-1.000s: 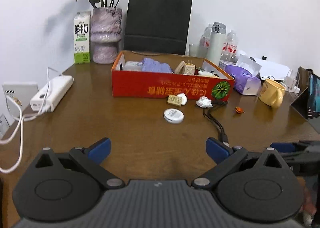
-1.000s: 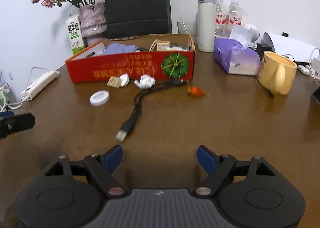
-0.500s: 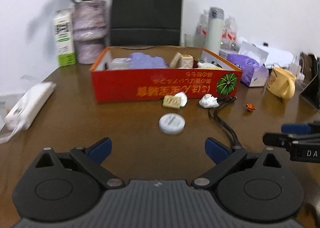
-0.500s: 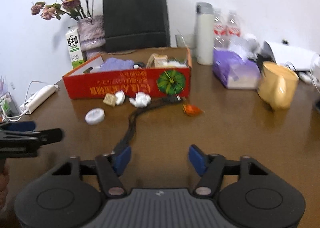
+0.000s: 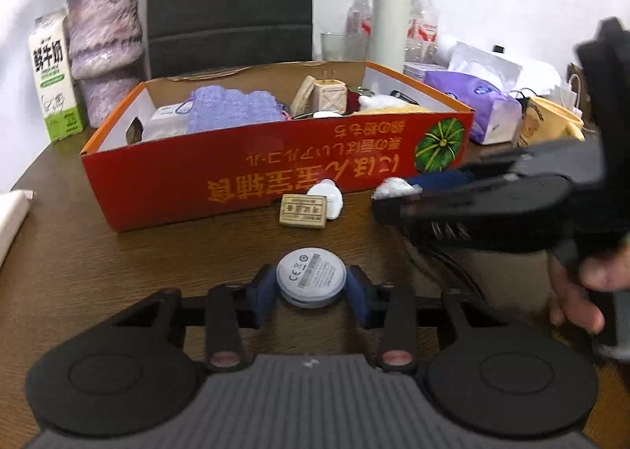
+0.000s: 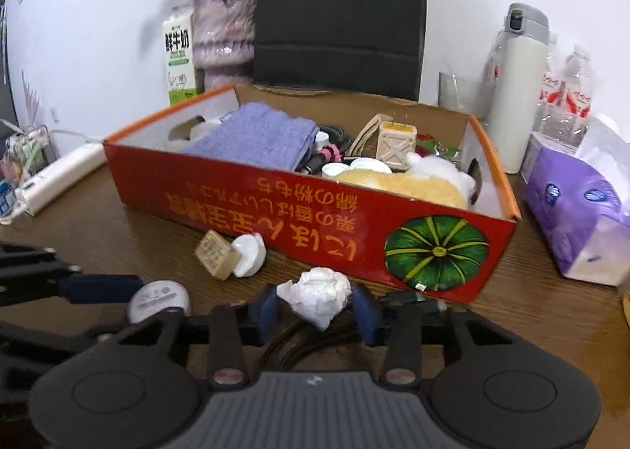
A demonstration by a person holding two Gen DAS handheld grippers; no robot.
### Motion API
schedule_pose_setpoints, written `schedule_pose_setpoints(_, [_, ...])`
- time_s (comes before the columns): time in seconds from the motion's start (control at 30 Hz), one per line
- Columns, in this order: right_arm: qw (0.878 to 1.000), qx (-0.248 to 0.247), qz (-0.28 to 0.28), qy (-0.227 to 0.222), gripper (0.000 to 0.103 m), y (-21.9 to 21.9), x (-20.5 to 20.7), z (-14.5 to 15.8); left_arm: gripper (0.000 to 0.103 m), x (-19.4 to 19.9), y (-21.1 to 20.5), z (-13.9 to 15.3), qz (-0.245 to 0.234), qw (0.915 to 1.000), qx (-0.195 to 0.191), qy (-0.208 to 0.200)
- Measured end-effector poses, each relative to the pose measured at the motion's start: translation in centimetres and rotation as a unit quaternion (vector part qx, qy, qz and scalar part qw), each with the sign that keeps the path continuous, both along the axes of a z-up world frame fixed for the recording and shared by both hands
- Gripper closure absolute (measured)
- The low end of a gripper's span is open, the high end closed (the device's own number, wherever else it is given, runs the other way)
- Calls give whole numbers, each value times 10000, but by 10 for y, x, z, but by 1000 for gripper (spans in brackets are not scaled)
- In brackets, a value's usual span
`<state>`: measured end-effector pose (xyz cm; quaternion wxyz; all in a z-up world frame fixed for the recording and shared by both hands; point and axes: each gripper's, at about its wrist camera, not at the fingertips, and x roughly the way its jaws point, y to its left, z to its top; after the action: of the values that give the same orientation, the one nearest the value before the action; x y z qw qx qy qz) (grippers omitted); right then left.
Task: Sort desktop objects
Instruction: 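Grasp the white round disc with the left tool while the right tool grasps crumpled white tissue, then carry the white disc and tissue over the cardboard box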
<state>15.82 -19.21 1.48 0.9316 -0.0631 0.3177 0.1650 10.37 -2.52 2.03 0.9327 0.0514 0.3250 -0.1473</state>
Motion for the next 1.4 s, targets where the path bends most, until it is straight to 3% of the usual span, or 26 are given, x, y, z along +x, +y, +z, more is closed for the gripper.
schedule_pose_setpoints(0.07, [9998, -97, 6, -170, 81, -1, 1, -1, 63, -1, 1, 1, -22, 10000, -49, 56])
schedule_pose_setpoints(0.23, [9979, 367, -179, -499, 82, -21, -28, 20, 63, 1, 12, 2, -5, 9988, -463, 134])
schedule_pose_setpoints(0.3, [9967, 741, 90, -307, 82, -30, -43, 20, 63, 1, 10, 0, -16, 9990, -440, 46])
schedule_pose_setpoints(0.37, [9965, 794, 220, -118, 82, -32, -49, 13, 63, 0, 5, -1, -5, 9995, -328, -22])
schedule_pose_setpoints(0.47, [9965, 788, 269, -116, 82, -32, -50, 7, 63, 1, 7, -1, 118, 9992, -371, -29])
schedule_pose_setpoints(0.53, [9941, 1046, 278, -114, 82, -39, -51, 11, 63, 1, 9, -1, 191, 9990, -415, -14])
schedule_pose_setpoints(0.6, [9930, 1134, 220, -245, 82, -44, -55, 15, 63, 2, 9, 0, 236, 9989, -416, -23])
schedule_pose_setpoints(0.7, [9954, 853, -50, -425, 82, -44, -55, 12, 63, 1, 8, 0, 301, 9988, -373, -30])
schedule_pose_setpoints(0.8, [9936, 1117, -159, -95, 82, -48, -47, 10, 64, -3, 9, 7, 642, 9973, -344, 12])
schedule_pose_setpoints(0.87, [9893, 1451, -141, 16, 82, -53, -50, 14, 64, -15, 10, 20, 943, 9944, -457, -104])
schedule_pose_setpoints(0.93, [9895, 1422, -232, -143, 82, -51, -59, 24, 64, -34, 15, 34, 1131, 9902, -772, -280])
schedule_pose_setpoints(1.03, [9859, 1600, -385, -292, 82, -52, -78, 40, 64, -62, 22, 49, 1159, 9856, -1170, -392])
schedule_pose_setpoints(1.17, [9830, 1688, -522, -507, 82, -45, -111, 55, 64, -95, 27, 63, 1151, 9863, -1029, -580])
schedule_pose_setpoints(1.33, [9856, 985, -805, -1116, 82, -20, -166, 69, 63, -133, 37, 76, 1188, 9843, -954, -896])
schedule_pose_setpoints(1.4, [9868, 912, -730, -1123, 82, -15, -182, 76, 63, -145, 42, 81, 1212, 9834, -979, -926])
